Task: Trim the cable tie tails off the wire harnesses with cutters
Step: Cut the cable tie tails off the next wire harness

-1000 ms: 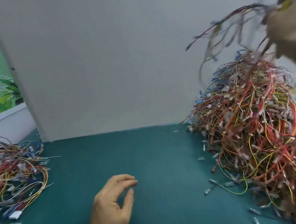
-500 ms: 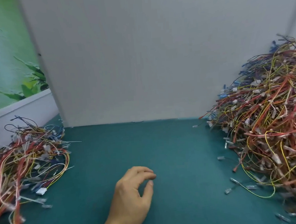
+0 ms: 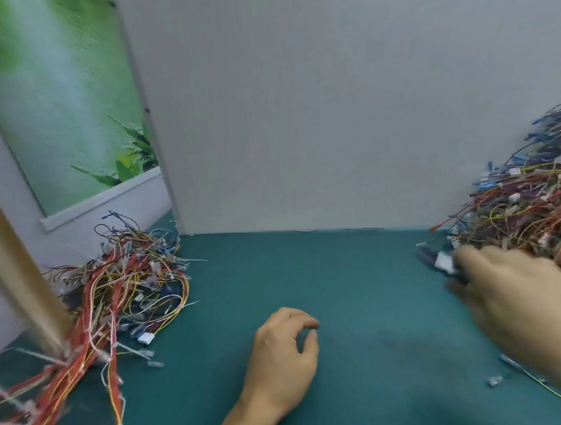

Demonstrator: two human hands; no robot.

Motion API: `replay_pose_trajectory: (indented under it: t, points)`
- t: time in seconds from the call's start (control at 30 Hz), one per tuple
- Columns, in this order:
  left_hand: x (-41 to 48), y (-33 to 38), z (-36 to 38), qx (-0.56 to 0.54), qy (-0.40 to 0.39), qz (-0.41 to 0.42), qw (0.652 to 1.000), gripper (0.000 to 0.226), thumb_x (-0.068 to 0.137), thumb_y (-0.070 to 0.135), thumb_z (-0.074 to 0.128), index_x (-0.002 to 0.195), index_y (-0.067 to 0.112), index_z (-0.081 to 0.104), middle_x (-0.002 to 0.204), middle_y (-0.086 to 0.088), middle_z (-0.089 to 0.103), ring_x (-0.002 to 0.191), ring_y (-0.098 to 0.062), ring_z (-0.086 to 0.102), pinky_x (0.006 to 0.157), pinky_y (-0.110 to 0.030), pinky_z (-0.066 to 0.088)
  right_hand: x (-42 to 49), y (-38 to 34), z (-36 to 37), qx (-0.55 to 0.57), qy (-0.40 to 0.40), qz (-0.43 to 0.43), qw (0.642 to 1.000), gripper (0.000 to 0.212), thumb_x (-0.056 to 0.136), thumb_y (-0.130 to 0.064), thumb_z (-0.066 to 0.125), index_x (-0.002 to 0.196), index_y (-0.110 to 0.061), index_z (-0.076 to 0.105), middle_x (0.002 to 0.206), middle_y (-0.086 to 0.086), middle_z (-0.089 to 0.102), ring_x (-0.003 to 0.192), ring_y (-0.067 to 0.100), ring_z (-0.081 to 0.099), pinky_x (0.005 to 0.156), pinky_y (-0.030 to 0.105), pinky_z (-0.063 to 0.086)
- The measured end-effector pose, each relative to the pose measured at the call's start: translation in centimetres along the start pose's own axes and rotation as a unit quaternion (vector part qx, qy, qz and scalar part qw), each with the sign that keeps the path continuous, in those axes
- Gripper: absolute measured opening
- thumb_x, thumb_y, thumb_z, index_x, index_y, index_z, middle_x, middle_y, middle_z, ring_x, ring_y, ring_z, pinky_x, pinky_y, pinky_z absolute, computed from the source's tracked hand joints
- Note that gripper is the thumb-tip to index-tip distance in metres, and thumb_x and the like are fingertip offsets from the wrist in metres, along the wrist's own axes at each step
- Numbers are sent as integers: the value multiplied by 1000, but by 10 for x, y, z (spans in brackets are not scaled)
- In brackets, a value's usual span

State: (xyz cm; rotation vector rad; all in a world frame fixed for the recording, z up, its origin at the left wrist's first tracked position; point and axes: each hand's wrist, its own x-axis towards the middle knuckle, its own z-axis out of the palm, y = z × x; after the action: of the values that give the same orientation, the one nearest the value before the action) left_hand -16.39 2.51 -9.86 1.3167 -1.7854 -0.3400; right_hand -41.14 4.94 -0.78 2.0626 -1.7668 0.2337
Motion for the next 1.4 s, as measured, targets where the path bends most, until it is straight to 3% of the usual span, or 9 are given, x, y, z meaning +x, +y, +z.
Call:
replay_pose_trajectory:
  t: [0.13, 0.27, 0.4, 0.6, 0.77, 1.0, 1.17, 1.3, 1.4]
  points:
    - [10, -14, -14, 43, 32, -53, 997, 14, 86, 14, 62, 95, 18, 73, 96, 14, 64, 92, -1, 58, 83, -9, 41, -27, -71, 49, 30, -116, -4, 993, 46, 89, -74, 30, 121, -41, 36, 95, -6, 39, 111, 10, 51, 79, 31, 37]
    - [23, -25, -32, 115, 55, -105, 986, 21, 89, 23, 60, 107, 20, 70, 109, 7, 65, 101, -9, 58, 90, -19, 41, -30, -68, 69, 109, -16, 54, 992, 63, 80, -74, 35, 92, -29, 77, 62, 4, 51, 54, 30, 59, 50, 34, 40]
    - [53, -32, -61, 239, 64, -111, 963, 36, 90, 33, 56, 122, 16, 62, 123, -2, 62, 115, -21, 55, 99, -31, 41, -31, -73, 87, 141, 77, 80, 984, 94, 88, -74, 1, 75, -20, 77, 52, 8, 48, 44, 30, 54, 46, 31, 35]
    - [99, -66, -134, 538, 2, -162, 827, 37, 85, 22, 51, 119, 14, 59, 123, -8, 59, 114, -28, 52, 96, -42, 41, -30, -73, 101, 149, 151, 68, 975, 88, 89, -72, 1, 56, -18, 63, 53, 6, 40, 44, 30, 51, 49, 30, 31]
    - [90, -100, -153, 623, -86, -223, 744, 32, 86, 12, 47, 113, 22, 63, 127, -6, 57, 120, -29, 47, 98, -46, 35, -31, -72, 103, 146, 148, 60, 976, 88, 90, -71, 1, 56, -19, 63, 53, 4, 41, 45, 30, 51, 47, 31, 34]
    - [94, -95, -168, 534, 29, -91, 840, 19, 86, 22, 64, 103, 13, 65, 103, -10, 64, 95, -30, 59, 83, -43, 50, -31, -71, 107, 126, 150, 59, 979, 88, 90, -71, 1, 56, -19, 63, 53, 3, 45, 45, 29, 50, 46, 30, 34]
    - [93, -97, -186, 545, 156, -44, 823, 25, 74, -3, 67, 99, -5, 66, 99, -24, 60, 90, -41, 53, 74, -49, 47, -30, -70, 110, 118, 161, 50, 978, 88, 90, -70, 1, 57, -18, 64, 54, 3, 46, 45, 29, 51, 45, 31, 36]
    - [99, -108, -199, 524, 122, -200, 819, 59, 77, 6, 64, 132, -3, 44, 128, -29, 50, 114, -47, 47, 95, -54, 36, -30, -70, 108, 118, 173, 45, 977, 88, 91, -69, 1, 56, -17, 64, 53, 3, 46, 44, 28, 51, 44, 32, 37]
    - [102, -107, -198, 422, 53, -362, 830, 36, 87, 20, 55, 116, 0, 52, 107, -21, 63, 94, -38, 61, 89, -50, 48, -31, -71, 107, 119, 181, 41, 976, 88, 92, -68, 1, 57, -18, 64, 53, 2, 46, 44, 28, 51, 44, 32, 37]
